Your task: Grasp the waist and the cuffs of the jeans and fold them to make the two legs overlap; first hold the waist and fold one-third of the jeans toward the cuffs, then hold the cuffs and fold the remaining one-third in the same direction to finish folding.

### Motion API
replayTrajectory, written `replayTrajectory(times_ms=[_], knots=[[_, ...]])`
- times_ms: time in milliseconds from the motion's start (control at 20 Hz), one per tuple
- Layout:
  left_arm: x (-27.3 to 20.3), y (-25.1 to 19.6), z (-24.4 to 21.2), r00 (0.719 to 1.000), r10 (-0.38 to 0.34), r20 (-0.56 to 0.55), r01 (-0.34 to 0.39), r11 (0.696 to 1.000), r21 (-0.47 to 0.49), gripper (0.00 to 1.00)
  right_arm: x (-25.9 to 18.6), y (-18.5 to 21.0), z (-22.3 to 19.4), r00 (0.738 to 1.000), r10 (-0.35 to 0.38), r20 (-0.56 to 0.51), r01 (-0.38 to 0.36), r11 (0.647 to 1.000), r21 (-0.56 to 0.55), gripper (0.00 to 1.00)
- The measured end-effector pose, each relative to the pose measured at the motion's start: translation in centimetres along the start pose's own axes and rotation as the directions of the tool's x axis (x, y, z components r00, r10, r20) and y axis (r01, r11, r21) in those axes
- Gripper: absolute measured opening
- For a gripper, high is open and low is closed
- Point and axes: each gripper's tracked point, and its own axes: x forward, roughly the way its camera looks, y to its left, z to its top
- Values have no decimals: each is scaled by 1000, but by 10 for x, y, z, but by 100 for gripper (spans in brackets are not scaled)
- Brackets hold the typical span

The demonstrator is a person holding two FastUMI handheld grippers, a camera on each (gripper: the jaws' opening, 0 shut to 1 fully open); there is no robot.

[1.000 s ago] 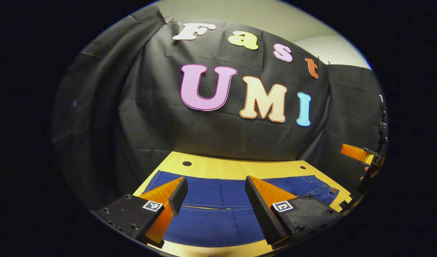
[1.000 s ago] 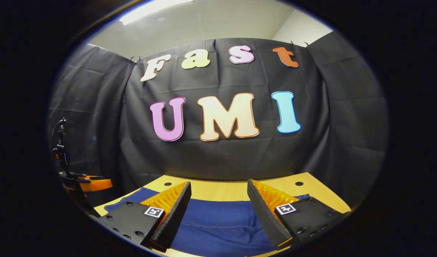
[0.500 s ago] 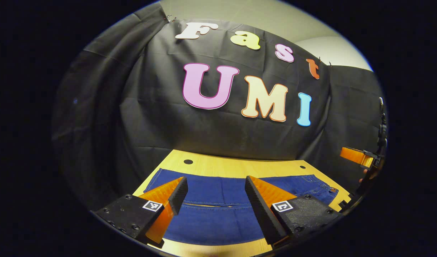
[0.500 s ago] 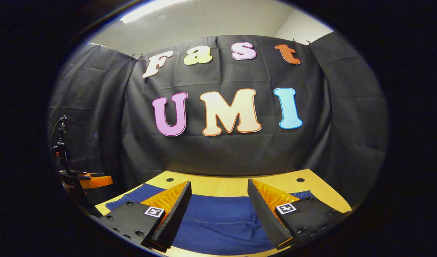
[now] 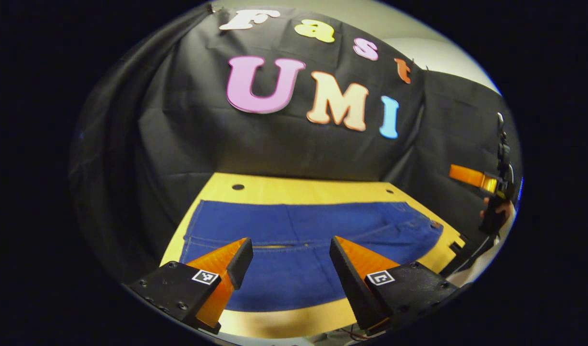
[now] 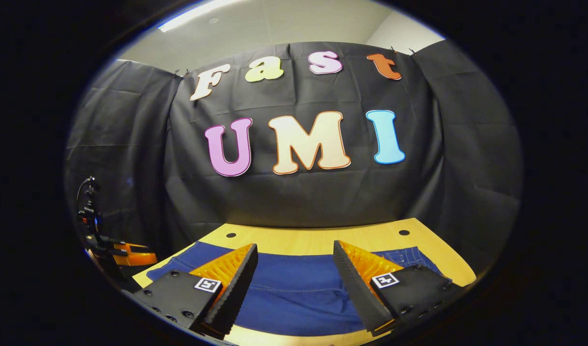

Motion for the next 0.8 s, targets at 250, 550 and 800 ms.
replayTrajectory(times_ms=[250, 550, 800], knots=[[-15, 16, -68, 969, -93, -230, 117, 989, 92, 96, -15, -6, -16, 999, -30, -45, 30, 1000, -5, 94], [-22, 47, -127, 870, -120, -479, 213, 966, 145, 96, -31, -17, -33, 992, -75, -106, 77, 997, 15, 94], [-24, 79, -146, 760, -84, -644, 356, 883, 306, 96, -37, -31, -27, 989, -115, -88, 115, 993, 5, 98]])
